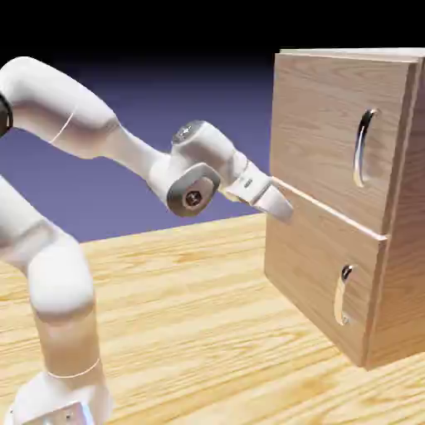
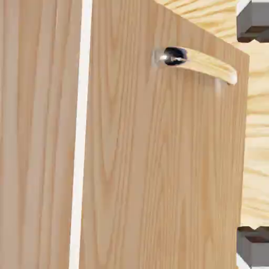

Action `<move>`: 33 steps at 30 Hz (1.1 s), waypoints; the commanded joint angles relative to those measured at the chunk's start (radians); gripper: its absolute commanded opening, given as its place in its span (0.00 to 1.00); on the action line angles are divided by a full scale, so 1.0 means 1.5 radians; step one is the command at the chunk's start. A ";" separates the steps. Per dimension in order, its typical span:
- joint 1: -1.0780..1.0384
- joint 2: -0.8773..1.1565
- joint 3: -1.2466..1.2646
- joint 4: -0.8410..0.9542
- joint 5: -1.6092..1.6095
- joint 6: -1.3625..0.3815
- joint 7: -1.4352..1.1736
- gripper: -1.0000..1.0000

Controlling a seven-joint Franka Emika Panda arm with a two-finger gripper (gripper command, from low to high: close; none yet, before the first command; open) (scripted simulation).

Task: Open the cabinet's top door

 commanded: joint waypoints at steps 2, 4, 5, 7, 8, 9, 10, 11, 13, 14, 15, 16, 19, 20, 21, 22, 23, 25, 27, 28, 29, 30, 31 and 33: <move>0.022 -0.006 -0.023 0.012 -0.058 -0.003 0.044 0.50; 0.043 -0.011 -0.045 0.024 -0.116 -0.007 0.088 0.50; 0.054 -0.014 -0.056 0.030 -0.145 -0.009 0.110 0.50; 0.076 -0.020 -0.079 0.042 -0.203 -0.012 0.154 0.50; 0.087 -0.023 -0.090 0.048 -0.232 -0.014 0.176 0.50; 0.097 -0.026 -0.101 0.053 -0.261 -0.015 0.198 0.50; 0.108 -0.029 -0.112 0.059 -0.290 -0.017 0.220 0.50; 0.119 -0.032 -0.124 0.065 -0.319 -0.019 0.242 0.50; 0.141 -0.037 -0.146 0.077 -0.377 -0.022 0.286 0.50; 0.151 -0.040 -0.157 0.083 -0.406 -0.024 0.308 0.50; 0.162 -0.043 -0.169 0.089 -0.435 -0.026 0.330 0.50; 0.173 -0.046 -0.180 0.095 -0.464 -0.027 0.352 0.50; 0.206 -0.055 -0.214 0.113 -0.551 -0.032 0.419 0.50; 0.216 -0.057 -0.225 0.119 -0.580 -0.034 0.441 0.50; 0.227 -0.060 -0.236 0.125 -0.609 -0.036 0.463 0.50; 0.238 -0.063 -0.247 0.131 -0.638 -0.037 0.485 0.50; 0.249 -0.066 -0.259 0.137 -0.667 -0.039 0.507 0.50; 0.270 -0.072 -0.281 0.149 -0.725 -0.043 0.551 0.50; 0.292 -0.078 -0.304 0.160 -0.783 -0.046 0.595 0.50; 0.303 -0.080 -0.315 0.166 -0.812 -0.048 0.617 0.50; 0.314 -0.083 -0.326 0.172 -0.841 -0.049 0.639 0.50; 0.325 -0.086 -0.337 0.178 -0.870 -0.051 0.661 0.50; 0.335 -0.089 -0.349 0.184 -0.899 -0.053 0.683 0.50; 0.357 -0.095 -0.371 0.196 -0.957 -0.056 0.727 0.50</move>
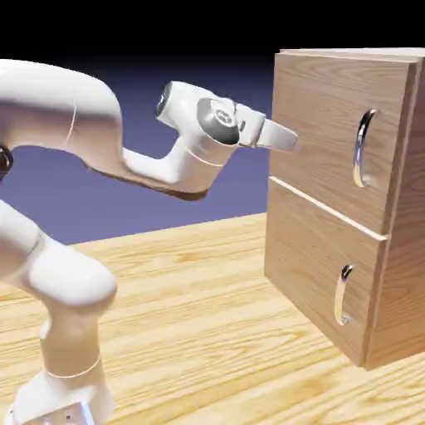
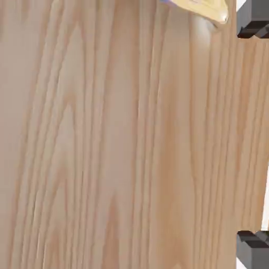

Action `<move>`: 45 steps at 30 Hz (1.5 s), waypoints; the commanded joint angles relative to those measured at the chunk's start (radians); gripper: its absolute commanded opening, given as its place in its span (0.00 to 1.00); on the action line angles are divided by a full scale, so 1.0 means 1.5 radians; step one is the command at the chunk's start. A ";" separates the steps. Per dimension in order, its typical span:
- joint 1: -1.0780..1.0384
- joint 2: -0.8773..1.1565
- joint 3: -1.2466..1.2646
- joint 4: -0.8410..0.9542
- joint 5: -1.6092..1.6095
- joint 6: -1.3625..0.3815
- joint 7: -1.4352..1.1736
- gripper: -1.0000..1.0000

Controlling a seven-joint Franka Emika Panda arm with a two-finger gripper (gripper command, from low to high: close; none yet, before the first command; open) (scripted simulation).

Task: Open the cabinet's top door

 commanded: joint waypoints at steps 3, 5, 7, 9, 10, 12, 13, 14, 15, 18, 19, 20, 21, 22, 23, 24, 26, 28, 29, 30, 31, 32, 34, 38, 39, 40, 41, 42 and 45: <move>0.032 -0.009 -0.034 0.018 -0.087 -0.005 0.066 0.50; 0.054 -0.014 -0.056 0.030 -0.145 -0.009 0.110 0.50; 0.076 -0.020 -0.079 0.042 -0.203 -0.012 0.154 0.50; 0.097 -0.026 -0.101 0.053 -0.261 -0.015 0.198 0.50; 0.108 -0.029 -0.112 0.059 -0.290 -0.017 0.220 0.50; 0.130 -0.034 -0.135 0.071 -0.348 -0.020 0.264 0.50; 0.141 -0.037 -0.146 0.077 -0.377 -0.022 0.286 0.50; 0.151 -0.040 -0.157 0.083 -0.406 -0.024 0.308 0.50; 0.162 -0.043 -0.169 0.089 -0.435 -0.026 0.330 0.50; 0.195 -0.052 -0.202 0.107 -0.522 -0.031 0.397 0.50; 0.206 -0.055 -0.214 0.113 -0.551 -0.032 0.419 0.50; 0.216 -0.057 -0.225 0.119 -0.580 -0.034 0.441 0.50; 0.227 -0.060 -0.236 0.125 -0.609 -0.036 0.463 0.50; 0.238 -0.063 -0.247 0.131 -0.638 -0.037 0.485 0.50; 0.249 -0.066 -0.259 0.137 -0.667 -0.039 0.507 0.50; 0.260 -0.069 -0.270 0.143 -0.696 -0.041 0.529 0.50; 0.281 -0.075 -0.292 0.154 -0.754 -0.044 0.573 0.50; 0.303 -0.080 -0.315 0.166 -0.812 -0.048 0.617 0.50; 0.314 -0.083 -0.326 0.172 -0.841 -0.049 0.639 0.50; 0.315 -0.083 -0.327 0.173 -0.843 -0.050 0.641 0.50; 0.315 -0.083 -0.327 0.173 -0.843 -0.050 0.641 0.50; 0.340 -0.076 -0.345 0.192 -0.846 -0.050 0.643 0.50; 0.387 -0.062 -0.379 0.227 -0.851 -0.052 0.646 0.50; 0.445 -0.045 -0.419 0.270 -0.858 -0.054 0.651 0.00; 0.445 -0.045 -0.419 0.270 -0.858 -0.054 0.651 0.00; 0.421 -0.041 -0.401 0.251 -0.847 -0.066 0.651 0.00; 0.397 -0.037 -0.383 0.232 -0.836 -0.078 0.651 0.00; 0.372 -0.033 -0.364 0.214 -0.826 -0.089 0.652 0.00; 0.300 -0.028 -0.303 0.160 -0.788 -0.124 0.646 0.00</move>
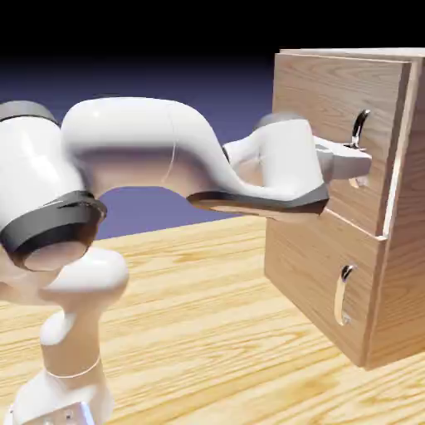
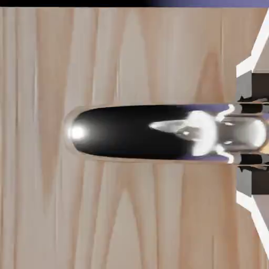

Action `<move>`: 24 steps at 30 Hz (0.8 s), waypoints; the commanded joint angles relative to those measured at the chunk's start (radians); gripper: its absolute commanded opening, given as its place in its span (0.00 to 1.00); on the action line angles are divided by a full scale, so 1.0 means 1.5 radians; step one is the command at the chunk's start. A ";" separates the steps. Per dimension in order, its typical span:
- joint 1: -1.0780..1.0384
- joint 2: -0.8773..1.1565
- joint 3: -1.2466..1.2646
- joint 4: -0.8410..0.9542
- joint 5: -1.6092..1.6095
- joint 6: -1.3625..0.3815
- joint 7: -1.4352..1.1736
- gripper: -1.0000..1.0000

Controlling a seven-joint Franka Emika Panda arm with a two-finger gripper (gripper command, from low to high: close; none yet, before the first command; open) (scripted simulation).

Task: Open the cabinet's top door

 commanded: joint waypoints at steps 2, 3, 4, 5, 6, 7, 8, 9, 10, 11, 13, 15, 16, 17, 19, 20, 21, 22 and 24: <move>-0.048 0.006 0.041 -0.031 0.022 -0.018 0.004 0.00; -0.072 0.008 0.063 -0.046 0.033 -0.027 0.005 0.00; -0.097 0.007 0.085 -0.063 0.048 -0.038 0.002 0.00; -0.121 0.005 0.108 -0.080 0.064 -0.048 -0.001 0.00; -0.145 0.006 0.131 -0.094 0.076 -0.055 0.000 0.00; -0.169 0.008 0.153 -0.106 0.087 -0.061 0.004 0.00; -0.193 0.009 0.176 -0.118 0.099 -0.067 0.006 0.00; -0.217 0.008 0.200 -0.132 0.113 -0.074 0.006 0.00; -0.242 0.006 0.224 -0.145 0.128 -0.081 0.005 0.00; -0.265 0.005 0.248 -0.158 0.143 -0.087 0.005 0.00; -0.312 0.000 0.297 -0.181 0.173 -0.097 0.005 0.00; -0.358 -0.005 0.345 -0.203 0.204 -0.105 0.005 0.00; -0.381 -0.009 0.369 -0.213 0.220 -0.108 0.005 0.00; -0.403 -0.012 0.393 -0.223 0.235 -0.111 0.005 0.00; -0.448 -0.020 0.442 -0.240 0.268 -0.114 0.005 0.00; -0.470 -0.025 0.466 -0.249 0.284 -0.115 0.005 0.00; -0.492 -0.029 0.490 -0.256 0.300 -0.115 0.005 0.00; -0.514 -0.034 0.514 -0.264 0.317 -0.114 0.005 0.00; -0.559 -0.045 0.562 -0.277 0.351 -0.110 0.005 0.00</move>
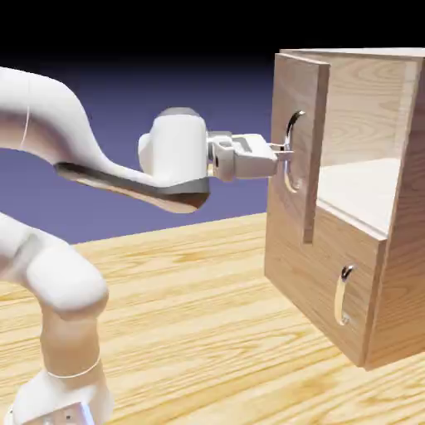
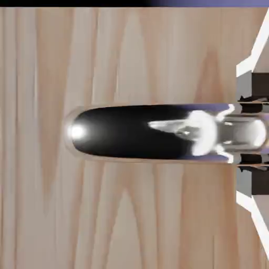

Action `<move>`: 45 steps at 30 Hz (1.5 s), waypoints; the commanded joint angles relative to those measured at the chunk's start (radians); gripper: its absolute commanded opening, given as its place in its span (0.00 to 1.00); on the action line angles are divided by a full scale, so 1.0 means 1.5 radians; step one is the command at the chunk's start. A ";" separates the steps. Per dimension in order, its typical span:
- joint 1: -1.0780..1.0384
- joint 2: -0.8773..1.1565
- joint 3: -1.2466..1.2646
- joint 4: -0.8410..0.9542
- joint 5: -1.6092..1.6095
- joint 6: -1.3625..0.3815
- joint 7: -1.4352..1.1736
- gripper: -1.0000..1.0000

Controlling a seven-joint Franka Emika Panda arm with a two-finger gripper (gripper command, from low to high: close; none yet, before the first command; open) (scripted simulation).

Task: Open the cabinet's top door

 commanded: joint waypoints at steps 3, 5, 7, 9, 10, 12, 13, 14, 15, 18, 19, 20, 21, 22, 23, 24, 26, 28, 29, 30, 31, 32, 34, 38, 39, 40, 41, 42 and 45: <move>-0.069 -0.019 0.073 -0.017 0.052 0.012 0.000 0.00; -0.116 -0.033 0.121 -0.027 0.087 0.025 0.000 0.00; -0.165 -0.050 0.169 -0.036 0.123 0.042 -0.001 0.00; -0.213 -0.068 0.213 -0.042 0.155 0.064 -0.001 0.00; -0.237 -0.076 0.233 -0.044 0.167 0.076 0.001 0.00; -0.285 -0.093 0.271 -0.046 0.189 0.105 0.008 0.00; -0.310 -0.102 0.290 -0.047 0.202 0.120 0.009 0.00; -0.334 -0.114 0.309 -0.050 0.218 0.135 0.008 0.00; -0.356 -0.129 0.329 -0.055 0.244 0.148 -0.002 0.00; -0.376 -0.170 0.361 -0.076 0.331 0.152 -0.057 0.00; -0.374 -0.182 0.367 -0.083 0.360 0.145 -0.078 0.00; -0.367 -0.192 0.373 -0.091 0.389 0.135 -0.100 0.00; -0.358 -0.202 0.378 -0.098 0.418 0.122 -0.123 0.00; -0.348 -0.212 0.384 -0.105 0.447 0.107 -0.145 0.00; -0.337 -0.222 0.391 -0.111 0.476 0.090 -0.166 0.00; -0.325 -0.232 0.398 -0.117 0.505 0.071 -0.186 0.00; -0.298 -0.250 0.417 -0.127 0.563 0.027 -0.223 0.00; -0.268 -0.266 0.442 -0.132 0.621 -0.024 -0.255 0.00; -0.254 -0.274 0.457 -0.133 0.650 -0.053 -0.269 0.00; -0.240 -0.279 0.473 -0.133 0.678 -0.082 -0.281 0.00; -0.227 -0.284 0.490 -0.131 0.705 -0.111 -0.292 0.00; -0.215 -0.288 0.507 -0.127 0.730 -0.140 -0.301 0.00; -0.197 -0.291 0.544 -0.116 0.779 -0.198 -0.316 0.00; -0.177 -0.285 0.624 -0.077 0.867 -0.314 -0.334 0.00; -0.177 -0.282 0.645 -0.064 0.888 -0.343 -0.337 0.00; -0.178 -0.278 0.666 -0.049 0.908 -0.372 -0.339 0.00; -0.181 -0.273 0.687 -0.033 0.927 -0.401 -0.342 0.00; -0.186 -0.268 0.708 -0.015 0.946 -0.430 -0.344 0.00; -0.214 -0.252 0.771 0.047 0.998 -0.517 -0.349 0.00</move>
